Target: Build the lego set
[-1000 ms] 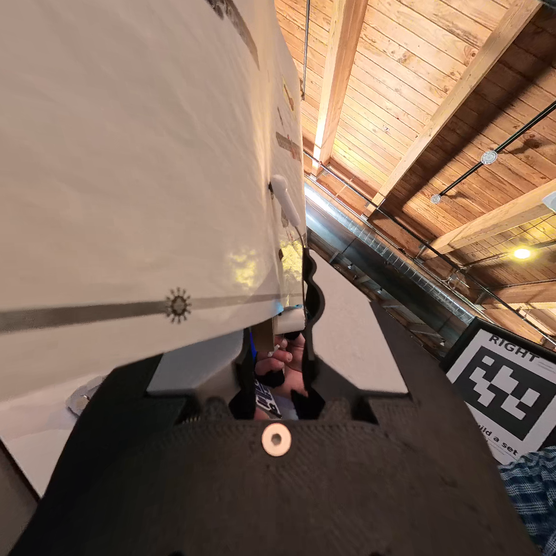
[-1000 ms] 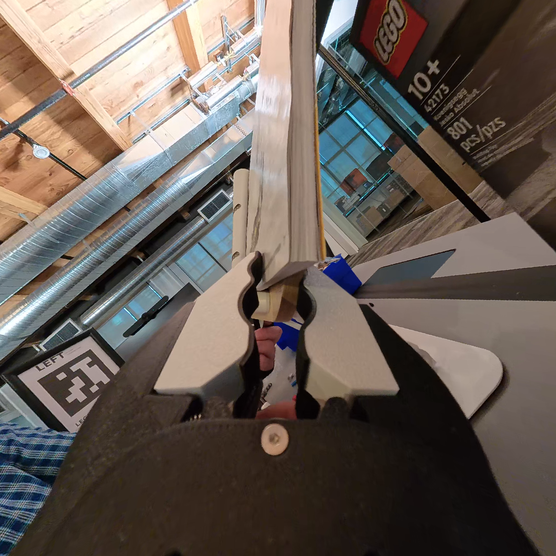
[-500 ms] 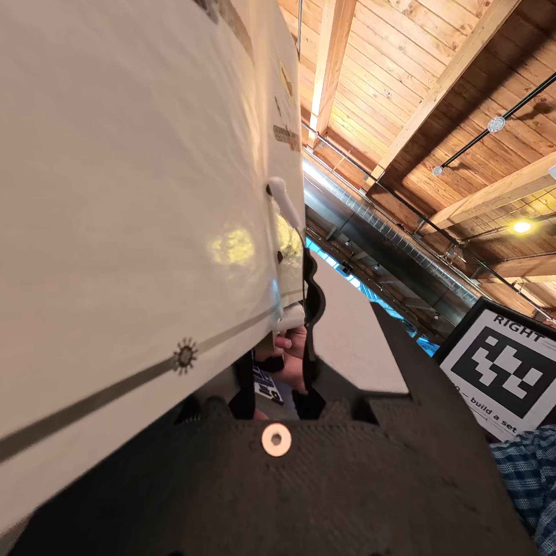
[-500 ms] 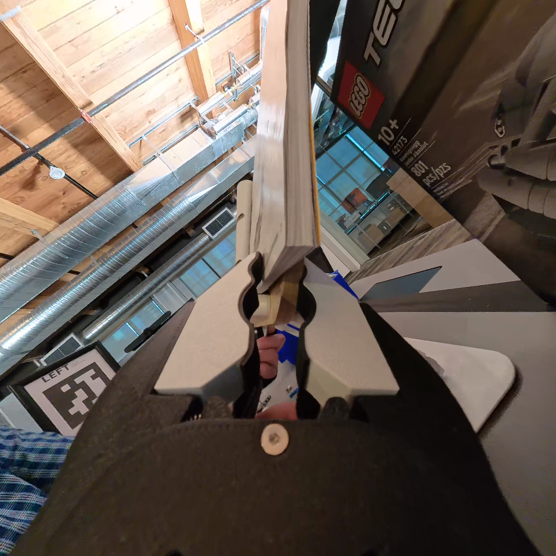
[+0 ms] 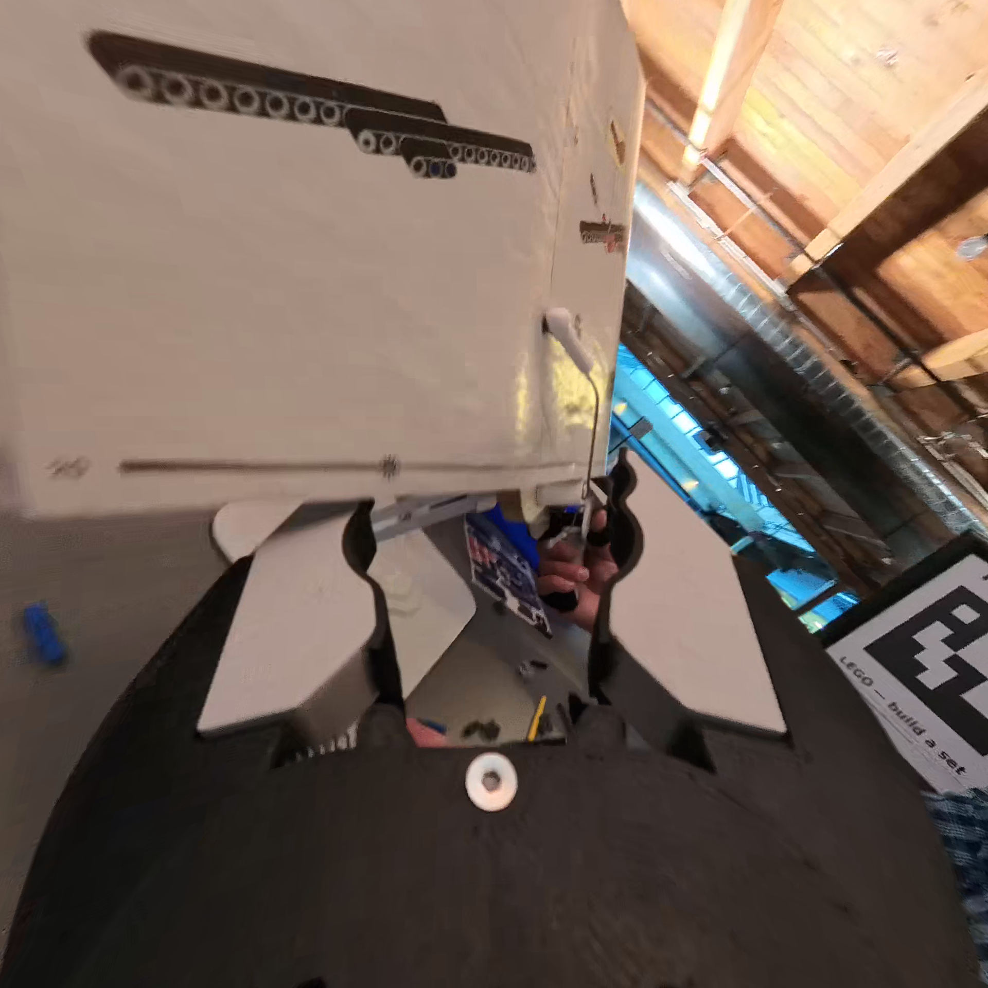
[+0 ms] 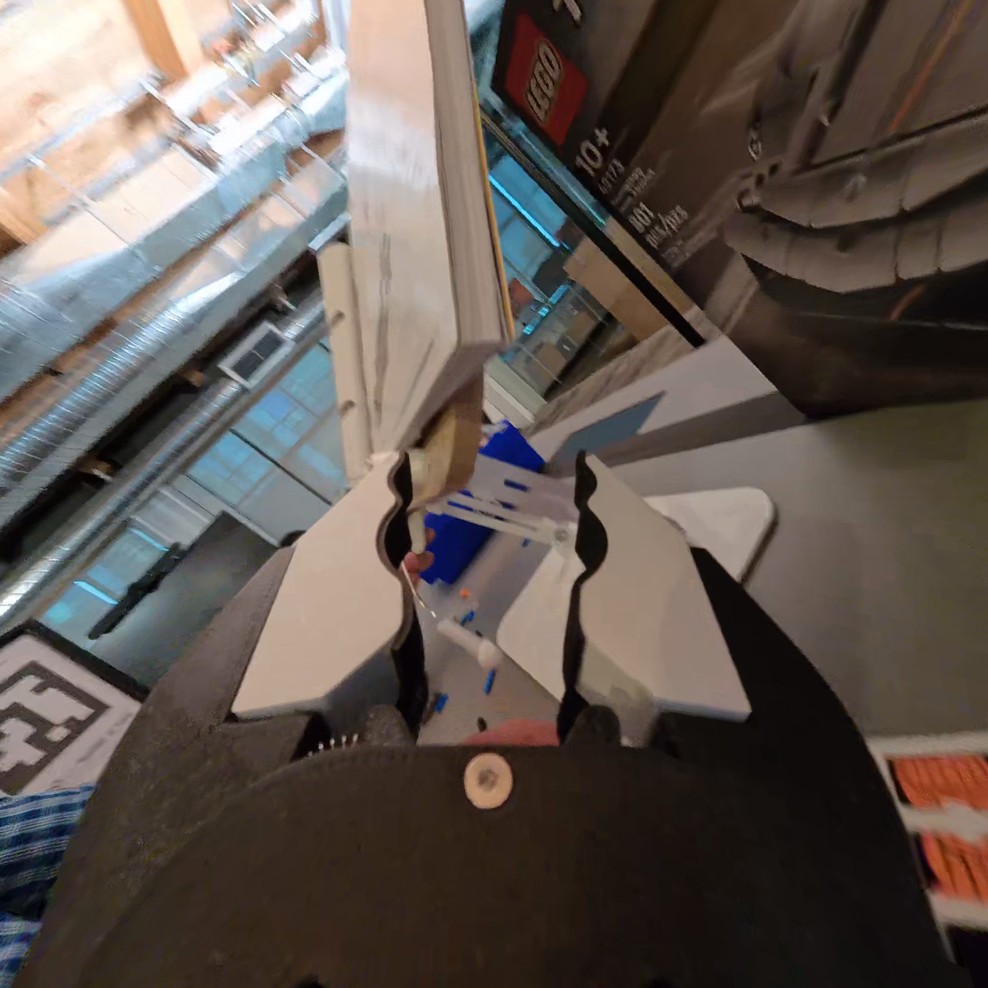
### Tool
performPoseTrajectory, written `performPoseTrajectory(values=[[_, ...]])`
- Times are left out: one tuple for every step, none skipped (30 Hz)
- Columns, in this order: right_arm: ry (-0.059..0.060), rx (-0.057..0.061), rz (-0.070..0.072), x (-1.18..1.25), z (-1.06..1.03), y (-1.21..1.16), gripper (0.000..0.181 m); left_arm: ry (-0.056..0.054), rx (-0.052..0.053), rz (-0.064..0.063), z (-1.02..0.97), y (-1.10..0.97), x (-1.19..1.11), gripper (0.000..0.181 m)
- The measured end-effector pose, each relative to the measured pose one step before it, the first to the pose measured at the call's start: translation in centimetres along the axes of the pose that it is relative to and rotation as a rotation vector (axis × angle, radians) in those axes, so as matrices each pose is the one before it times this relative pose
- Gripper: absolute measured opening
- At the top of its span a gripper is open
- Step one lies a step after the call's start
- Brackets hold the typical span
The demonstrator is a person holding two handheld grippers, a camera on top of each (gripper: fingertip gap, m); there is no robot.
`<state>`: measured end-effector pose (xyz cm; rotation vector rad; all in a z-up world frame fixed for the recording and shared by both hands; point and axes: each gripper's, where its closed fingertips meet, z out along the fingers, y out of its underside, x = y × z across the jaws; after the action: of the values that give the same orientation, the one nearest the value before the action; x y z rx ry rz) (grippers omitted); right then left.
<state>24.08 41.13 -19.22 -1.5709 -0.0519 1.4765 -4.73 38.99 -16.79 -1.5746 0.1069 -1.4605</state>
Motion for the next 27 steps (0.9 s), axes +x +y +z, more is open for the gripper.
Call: performPoseTrajectory(values=[[0.0309,-0.0182,-0.0135,0.315,-0.384,0.577,0.062,-0.0453,-0.0262,-0.0102,-0.967,0.389,-0.414,0.089],[0.0137,-0.0119,-0.0025,0.125,-0.393,0.507,0.062,-0.0431,-0.0331,0.0089,-0.961,0.504,-0.346,0.091],[0.0153,-0.0063,0.0008,0.144,-0.435,0.398,0.062,-0.0252,-0.0223,0.0291,-1.020,0.392,0.040,0.091],[0.0223,-0.0067,-0.0128,0.133,-0.475,0.364,0.064,-0.0273,-0.0167,0.0220,-1.121,0.291,0.008,0.092],[0.0246,-0.0128,-0.0246,0.065,-0.498,0.389,0.065,-0.0325,-0.0104,0.0124,-1.196,0.179,-0.097,0.091],[0.0324,-0.0125,-0.0210,0.141,-0.529,0.362,0.065,-0.0209,-0.0014,0.0142,-1.270,0.019,0.081,0.090],[0.0338,-0.0055,-0.0174,0.085,-0.529,0.249,0.065,-0.0167,0.0064,0.0238,-1.307,-0.107,0.236,0.089],[0.0321,-0.0068,-0.0224,-0.053,-0.530,0.255,0.065,-0.0197,-0.0040,0.0311,-1.283,0.039,0.232,0.087],[0.0423,-0.0137,-0.0310,-0.030,-0.548,0.361,0.065,-0.0250,-0.0140,0.0362,-1.240,0.179,0.134,0.086],[0.0382,-0.0116,-0.0462,-0.254,-0.557,0.334,0.063,-0.0264,-0.0122,0.0373,-1.201,0.161,0.077,0.083],[0.0416,-0.0119,-0.0592,-0.384,-0.545,0.349,0.060,-0.0265,-0.0129,0.0343,-1.127,0.182,0.017,0.079],[0.0346,-0.0124,-0.0694,-0.647,-0.465,0.305,0.056,-0.0285,-0.0184,0.0334,-1.025,0.306,-0.055,0.074],[0.0138,-0.0190,-0.0658,-1.048,-0.301,0.345,0.051,-0.0248,-0.0291,0.0387,-0.893,0.514,0.000,0.069],[0.0012,-0.0249,-0.0612,-1.297,-0.128,0.376,0.046,-0.0253,-0.0375,0.0487,-0.798,0.683,0.033,0.064],[-0.0022,-0.0309,-0.0645,-1.427,0.012,0.435,0.044,-0.0314,-0.0400,0.0532,-0.758,0.780,-0.038,0.061],[-0.0100,-0.0410,-0.0657,-1.557,0.145,0.564,0.041,-0.0288,-0.0410,0.0491,-0.704,0.835,-0.009,0.058],[-0.0207,-0.0389,-0.0567,-1.647,0.251,0.537,0.038,-0.0251,-0.0396,0.0451,-0.662,0.868,0.025,0.055],[-0.0217,-0.0286,-0.0466,-1.578,0.317,0.406,0.036,-0.0217,-0.0334,0.0394,-0.647,0.835,0.071,0.055],[-0.0122,-0.0247,-0.0437,-1.375,0.327,0.325,0.033,-0.0138,-0.0306,0.0310,-0.604,0.839,0.212,0.053],[-0.0084,-0.0292,-0.0459,-1.265,0.349,0.351,0.033,-0.0095,-0.0281,0.0267,-0.519,0.856,0.298,0.053],[-0.0169,-0.0266,-0.0443,-1.357,0.391,0.290,0.031,-0.0115,-0.0288,0.0282,-0.427,0.929,0.307,0.053],[-0.0230,-0.0208,-0.0395,-1.422,0.443,0.155,0.028,-0.0150,-0.0339,0.0302,-0.359,1.052,0.239,0.053],[-0.0160,-0.0229,-0.0394,-1.267,0.515,0.119,0.027,-0.0249,-0.0333,0.0274,-0.279,1.058,0.087,0.054],[-0.0050,-0.0266,-0.0406,-1.018,0.549,0.120,0.027,-0.0196,-0.0257,0.0217,-0.223,0.950,0.137,0.055],[-0.0146,-0.0237,-0.0365,-1.070,0.607,0.050,0.027,-0.0081,-0.0202,0.0106,-0.145,0.877,0.297,0.056],[-0.0274,-0.0201,-0.0251,-1.162,0.678,-0.004,0.026,-0.0060,-0.0212,0.0071,-0.001,0.887,0.305,0.057],[-0.0279,-0.0158,-0.0180,-1.109,0.701,-0.063,0.025,-0.0118,-0.0300,0.0173,0.146,0.992,0.216,0.058]])
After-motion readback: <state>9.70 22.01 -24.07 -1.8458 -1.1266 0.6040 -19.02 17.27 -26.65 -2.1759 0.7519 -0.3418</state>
